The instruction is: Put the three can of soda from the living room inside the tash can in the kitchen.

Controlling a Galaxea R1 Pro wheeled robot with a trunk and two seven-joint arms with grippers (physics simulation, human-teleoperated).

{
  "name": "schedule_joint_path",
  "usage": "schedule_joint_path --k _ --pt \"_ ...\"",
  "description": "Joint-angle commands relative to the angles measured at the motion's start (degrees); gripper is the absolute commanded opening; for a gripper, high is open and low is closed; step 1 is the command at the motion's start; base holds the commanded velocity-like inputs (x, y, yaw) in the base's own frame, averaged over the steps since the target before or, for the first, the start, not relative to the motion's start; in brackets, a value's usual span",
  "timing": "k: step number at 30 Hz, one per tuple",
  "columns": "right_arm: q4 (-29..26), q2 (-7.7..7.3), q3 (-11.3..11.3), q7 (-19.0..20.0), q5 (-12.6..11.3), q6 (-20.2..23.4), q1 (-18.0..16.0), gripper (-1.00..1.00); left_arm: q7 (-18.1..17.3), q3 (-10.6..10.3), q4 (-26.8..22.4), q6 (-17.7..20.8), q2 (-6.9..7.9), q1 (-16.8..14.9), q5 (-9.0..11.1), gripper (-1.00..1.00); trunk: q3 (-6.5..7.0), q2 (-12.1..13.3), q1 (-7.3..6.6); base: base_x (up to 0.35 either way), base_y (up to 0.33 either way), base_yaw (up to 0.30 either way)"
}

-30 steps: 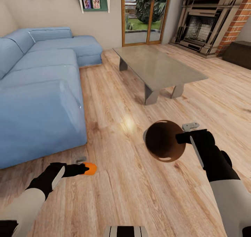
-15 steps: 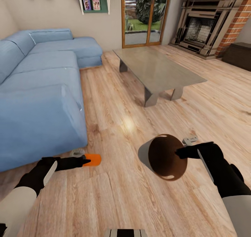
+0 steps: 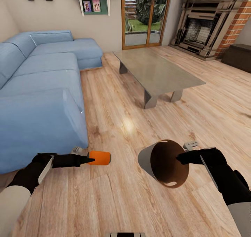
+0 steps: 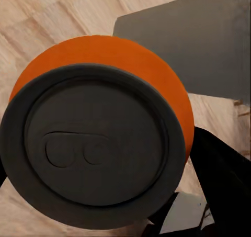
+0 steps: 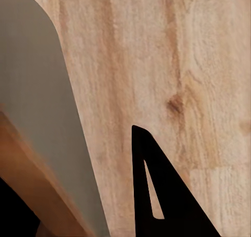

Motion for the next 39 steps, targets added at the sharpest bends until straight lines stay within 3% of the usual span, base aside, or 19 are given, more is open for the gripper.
schedule_joint_path --k 1,3,9,12,14,16,21,24,30,32,34,37,39 --pt "-0.01 0.03 0.1 0.4 -1.25 0.2 -0.01 -1.0 -1.35 -0.03 -0.3 -0.08 0.16 0.03 -0.12 -1.0 0.19 0.42 -0.23 0.0 0.0 0.0" --pt "0.45 0.1 0.27 0.1 -1.26 0.18 0.0 -1.0 -5.26 -0.07 -1.89 -0.12 0.61 0.02 -0.11 -1.0 0.55 1.22 -0.67 0.0 0.0 0.0" --pt "2.55 0.38 1.26 -0.38 -1.11 0.12 -0.05 -1.0 -10.04 0.03 -5.32 -0.15 1.25 0.01 -0.07 -1.0 0.73 1.62 -0.88 0.0 0.0 0.0" --pt "3.89 0.51 1.86 -1.36 -1.09 0.16 -0.07 -1.0 -14.33 0.47 -7.6 -0.11 1.33 0.01 0.0 -1.0 0.73 1.62 -0.88 0.0 0.0 0.0" --pt "5.58 1.98 2.21 -5.02 -1.13 0.24 -0.13 -1.0 -18.42 0.67 -10.38 -0.04 1.39 0.01 0.05 -1.0 0.73 1.62 -0.88 0.0 0.0 0.0" --pt "6.78 3.43 2.34 -7.62 -1.15 0.3 -0.18 -1.0 -19.43 0.68 -11.8 0.2 1.38 0.03 0.06 -1.0 0.73 1.62 -0.88 0.0 0.0 0.0" --pt "8.16 6.18 3.23 -10.61 -1.17 0.41 -0.29 -1.0 -19.43 0.58 -16.57 0.96 1.24 0.02 0.1 -1.0 0.73 1.62 -0.88 0.0 0.0 0.0" --pt "8.62 7.39 5.59 -12.09 -1.17 0.69 -0.43 -1.0 -19.43 0.35 -20.53 3.84 0.88 0.01 -0.02 -1.0 0.73 1.62 -0.88 0.0 0.0 0.0" --pt "8.88 10.73 7.06 -14.93 -1.16 0.99 -0.59 -1.0 -16.63 0.02 -21.88 6.24 0.61 0.01 -0.16 -1.0 0.73 1.62 -0.88 0.0 0.0 0.0" --pt "9.6 12.43 7.8 -16.66 -1.17 1.03 -0.62 -1.0 -12.95 -2.14 -22.02 7.22 -0.46 -0.02 -0.18 -1.0 0.73 1.62 -0.88 0.0 0.0 0.0" --pt "10.06 13.27 8.36 -17.61 -1.17 1.05 -0.67 -1.0 -8.33 -7.01 -22.01 8.24 -1.81 -0.04 -0.21 -1.0 0.73 1.62 -0.88 0.0 0.0 0.0" --pt "10.2 13.46 8.51 -17.83 -1.17 1.06 -0.68 -1.0 -5.71 -8.77 -21.87 8.49 -2.15 -0.04 -0.26 -1.0 0.73 1.62 -0.88 0.0 0.0 0.0" --pt "10.31 13.58 8.61 -17.99 -1.17 1.06 -0.69 -1.0 -2.21 -11.01 -21.97 8.75 -2.48 -0.06 -0.21 -1.0 0.73 1.62 -0.88 0.0 0.0 0.0"
